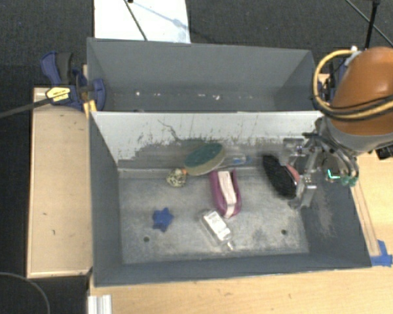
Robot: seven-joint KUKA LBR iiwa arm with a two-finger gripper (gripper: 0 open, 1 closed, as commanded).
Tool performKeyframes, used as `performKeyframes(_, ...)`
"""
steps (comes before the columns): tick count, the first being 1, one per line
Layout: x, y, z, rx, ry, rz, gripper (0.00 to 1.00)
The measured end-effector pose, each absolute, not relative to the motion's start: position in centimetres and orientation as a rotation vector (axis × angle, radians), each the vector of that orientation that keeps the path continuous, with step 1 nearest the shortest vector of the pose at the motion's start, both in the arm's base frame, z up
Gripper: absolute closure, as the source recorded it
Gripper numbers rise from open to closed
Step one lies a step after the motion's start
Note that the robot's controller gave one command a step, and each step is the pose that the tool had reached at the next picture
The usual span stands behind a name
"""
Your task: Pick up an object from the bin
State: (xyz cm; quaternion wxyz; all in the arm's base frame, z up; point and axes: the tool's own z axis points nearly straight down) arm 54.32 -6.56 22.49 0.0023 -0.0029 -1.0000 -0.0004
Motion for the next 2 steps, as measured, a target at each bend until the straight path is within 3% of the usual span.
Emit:
performKeyframes(1,56.3,4.4,16.7,0.272,-3.129,-0.006,0.0)
performKeyframes(2,53.4,4.9,6.9,0.959,-2.988,-0.003,0.0)
